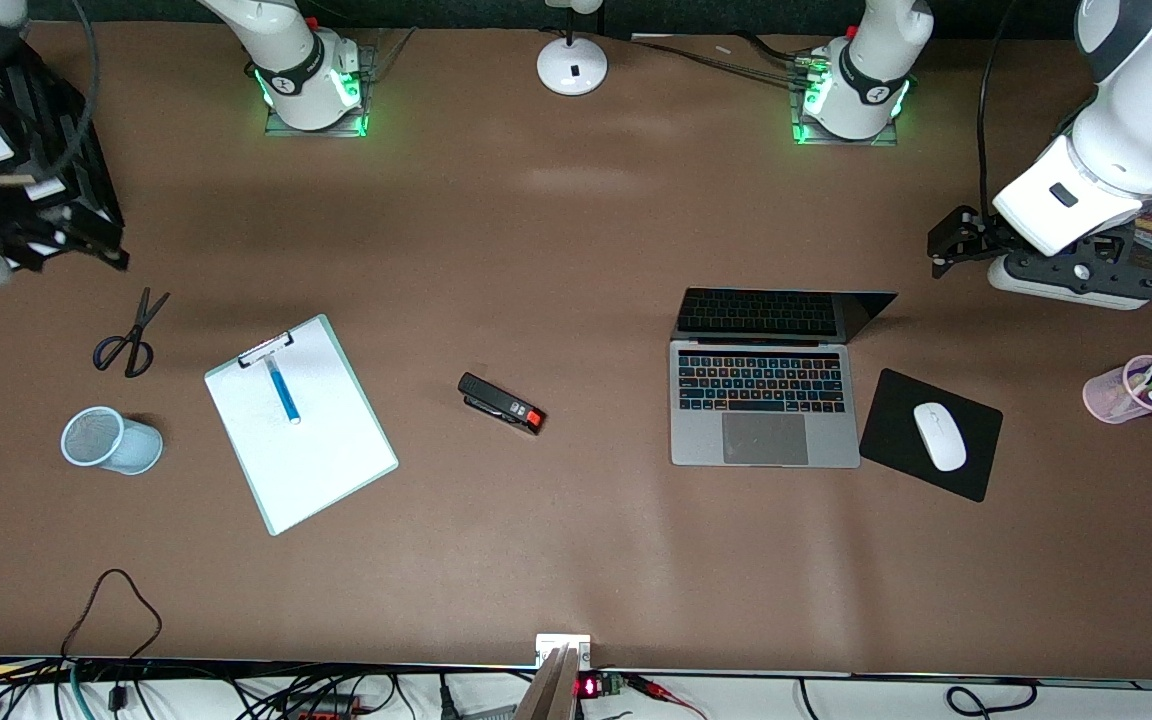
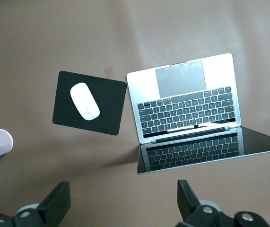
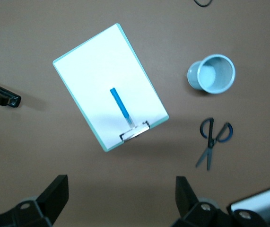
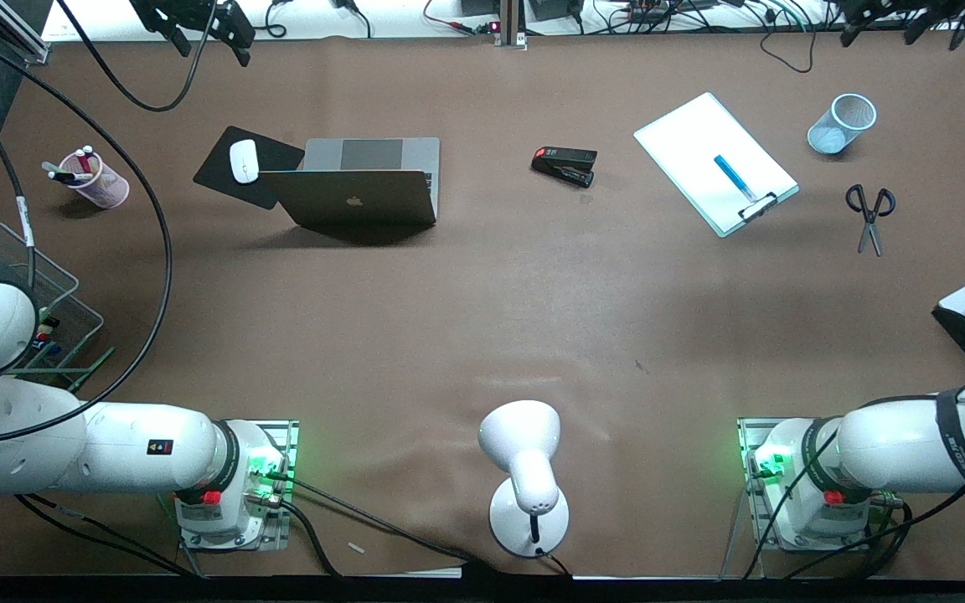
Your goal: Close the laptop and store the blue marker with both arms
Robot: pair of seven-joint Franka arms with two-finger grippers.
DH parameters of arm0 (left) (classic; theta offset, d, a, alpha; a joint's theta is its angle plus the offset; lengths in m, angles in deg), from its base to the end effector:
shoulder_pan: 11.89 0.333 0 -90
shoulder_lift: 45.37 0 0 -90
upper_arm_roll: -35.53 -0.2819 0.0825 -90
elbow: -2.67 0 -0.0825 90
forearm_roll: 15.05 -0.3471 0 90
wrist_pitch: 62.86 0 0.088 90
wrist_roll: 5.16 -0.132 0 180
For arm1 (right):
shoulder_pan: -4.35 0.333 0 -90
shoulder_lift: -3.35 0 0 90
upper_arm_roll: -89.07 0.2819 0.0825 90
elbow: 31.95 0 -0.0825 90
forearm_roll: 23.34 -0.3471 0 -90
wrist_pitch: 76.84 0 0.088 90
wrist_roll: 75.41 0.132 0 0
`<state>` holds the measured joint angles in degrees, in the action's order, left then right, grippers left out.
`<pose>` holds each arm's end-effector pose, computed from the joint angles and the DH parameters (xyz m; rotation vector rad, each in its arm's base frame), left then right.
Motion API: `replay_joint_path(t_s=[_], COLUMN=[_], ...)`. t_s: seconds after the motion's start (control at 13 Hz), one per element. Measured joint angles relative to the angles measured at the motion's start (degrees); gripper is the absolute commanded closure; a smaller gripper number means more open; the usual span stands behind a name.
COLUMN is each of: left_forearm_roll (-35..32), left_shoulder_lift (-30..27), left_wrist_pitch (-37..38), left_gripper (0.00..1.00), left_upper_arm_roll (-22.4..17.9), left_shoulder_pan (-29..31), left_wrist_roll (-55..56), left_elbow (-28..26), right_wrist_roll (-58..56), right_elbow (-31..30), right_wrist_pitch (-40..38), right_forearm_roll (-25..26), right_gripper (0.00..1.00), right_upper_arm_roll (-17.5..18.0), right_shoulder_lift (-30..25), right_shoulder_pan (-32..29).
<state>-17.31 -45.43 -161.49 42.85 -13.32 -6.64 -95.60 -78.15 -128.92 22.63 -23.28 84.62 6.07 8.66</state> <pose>0.5211 -0.0755 0.5158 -3.0898 0.2856 -0.0152 0.5393 -0.0008 0.5013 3.1362 0.0716 -0.0060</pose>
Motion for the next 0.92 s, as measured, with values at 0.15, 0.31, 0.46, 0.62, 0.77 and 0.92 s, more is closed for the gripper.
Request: replay_joint_path(t_s=[0.15,0.31,0.46,0.62,0.77,0.92], left_forearm_roll=[0.0,0.0,0.0,0.02,0.03,0.03], left_shoulder_lift=[0.0,0.0,0.1,1.05,2.42,3.49], left_wrist_pitch=[0.07,0.19,1.22,3.51,5.42,8.23], left_gripper=[0.0,0.0,0.0,0.0,0.0,0.5], left_upper_arm_roll=[0.0,0.03,0.12,0.16,0.33,0.54], left_shoulder_pan=[0.0,0.0,-0.01,-0.08,-0.55,-2.1], left_wrist_roll=[0.0,0.0,0.01,0.02,-0.07,-0.37], left_elbow=[0.0,0.0,-0.01,0.06,0.52,1.31], right_wrist_roll=[-0.9,-5.14,-7.97,-10.38,-15.12,-18.93], right_elbow=[-0.36,-0.45,-0.44,-0.44,-0.41,-0.39], right_wrist_pitch=[3.23,5.99,9.62,13.26,17.17,19.6], right_forearm_roll=[0.0,-0.01,-0.01,-0.01,-0.01,-0.01], right_gripper=[0.0,0.0,0.0,0.19,0.37,0.42], right_upper_arm_roll=[0.02,0.12,0.18,0.23,0.34,0.38], right_shoulder_lift=[4.82,9.9,14.28,18.2,21.63,24.5], right_shoulder_pan=[0.16,0.6,1.41,1.86,1.99,1.99])
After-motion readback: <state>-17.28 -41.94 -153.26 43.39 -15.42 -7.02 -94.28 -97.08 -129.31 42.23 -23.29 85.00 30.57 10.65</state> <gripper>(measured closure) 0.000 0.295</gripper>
